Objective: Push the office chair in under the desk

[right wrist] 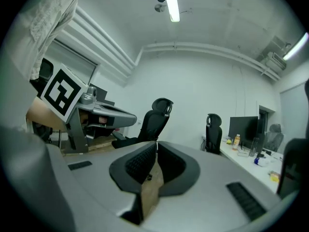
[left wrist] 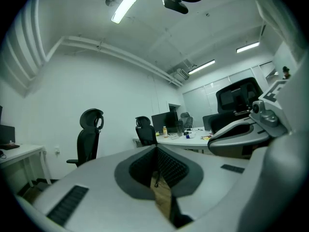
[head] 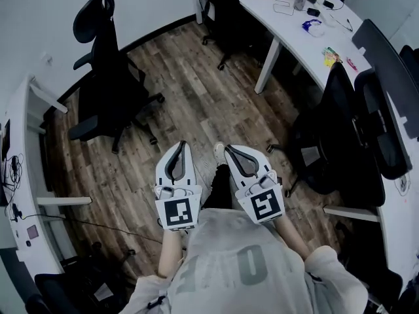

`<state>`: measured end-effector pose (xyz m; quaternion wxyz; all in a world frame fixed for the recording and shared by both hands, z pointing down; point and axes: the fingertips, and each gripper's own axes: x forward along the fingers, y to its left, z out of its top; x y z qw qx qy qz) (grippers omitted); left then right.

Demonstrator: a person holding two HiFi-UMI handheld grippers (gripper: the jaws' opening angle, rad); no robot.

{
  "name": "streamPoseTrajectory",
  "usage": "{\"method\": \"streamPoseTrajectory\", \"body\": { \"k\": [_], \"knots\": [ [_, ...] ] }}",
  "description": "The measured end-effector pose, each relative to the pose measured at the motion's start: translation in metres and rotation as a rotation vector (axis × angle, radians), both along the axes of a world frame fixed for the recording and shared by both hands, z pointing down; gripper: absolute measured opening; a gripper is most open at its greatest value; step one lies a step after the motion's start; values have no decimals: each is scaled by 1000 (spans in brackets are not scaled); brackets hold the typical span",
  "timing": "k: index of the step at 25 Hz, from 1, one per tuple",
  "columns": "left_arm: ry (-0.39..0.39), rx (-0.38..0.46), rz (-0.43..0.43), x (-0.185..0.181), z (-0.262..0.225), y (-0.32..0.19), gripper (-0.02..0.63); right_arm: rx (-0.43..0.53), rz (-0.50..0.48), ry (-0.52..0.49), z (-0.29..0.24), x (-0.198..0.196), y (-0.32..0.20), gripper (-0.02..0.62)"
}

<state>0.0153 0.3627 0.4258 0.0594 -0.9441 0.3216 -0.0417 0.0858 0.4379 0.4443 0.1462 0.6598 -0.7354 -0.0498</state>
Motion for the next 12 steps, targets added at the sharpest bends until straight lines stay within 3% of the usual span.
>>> {"method": "streamPoseTrajectory", "body": {
  "k": [5,12],
  "knots": [
    [8,13,3,68,-16,-92,17,-6,14,31,-14,69,-86,29],
    [84,82,-73,144,-72,-229,17,19,-76,36,-48,145,-235,29]
  ]
}}
